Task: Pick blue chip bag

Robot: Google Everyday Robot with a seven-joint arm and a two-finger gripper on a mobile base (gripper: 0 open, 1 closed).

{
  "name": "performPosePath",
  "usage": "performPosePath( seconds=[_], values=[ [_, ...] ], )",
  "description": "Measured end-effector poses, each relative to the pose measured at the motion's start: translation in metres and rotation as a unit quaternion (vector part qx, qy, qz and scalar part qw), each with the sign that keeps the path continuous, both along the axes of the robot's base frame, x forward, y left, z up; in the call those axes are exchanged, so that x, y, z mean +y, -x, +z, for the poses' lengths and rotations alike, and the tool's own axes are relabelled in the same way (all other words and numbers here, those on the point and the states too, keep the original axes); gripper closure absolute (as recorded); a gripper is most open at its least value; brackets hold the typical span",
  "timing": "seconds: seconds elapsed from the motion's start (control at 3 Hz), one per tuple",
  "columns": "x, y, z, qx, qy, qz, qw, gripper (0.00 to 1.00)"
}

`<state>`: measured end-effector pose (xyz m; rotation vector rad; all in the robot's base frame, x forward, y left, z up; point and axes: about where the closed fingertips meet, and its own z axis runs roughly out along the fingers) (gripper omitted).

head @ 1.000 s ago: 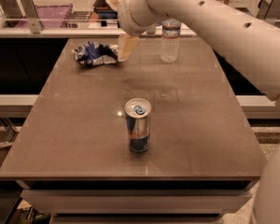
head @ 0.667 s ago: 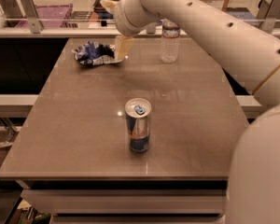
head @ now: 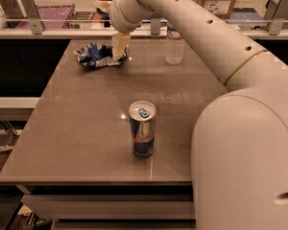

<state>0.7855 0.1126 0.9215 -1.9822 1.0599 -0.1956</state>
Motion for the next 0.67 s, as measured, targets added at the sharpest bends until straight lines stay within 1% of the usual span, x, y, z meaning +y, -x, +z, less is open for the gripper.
performPosePath(
  seconds=[0.33, 0.67],
  values=[
    [0.008, 0.006, -0.013, 0.024, 0.006, 0.019, 0.9995, 0.0],
    [0.01, 0.015, -0.031, 0.054, 0.021, 0.034, 0.9977, 0.0]
  ],
)
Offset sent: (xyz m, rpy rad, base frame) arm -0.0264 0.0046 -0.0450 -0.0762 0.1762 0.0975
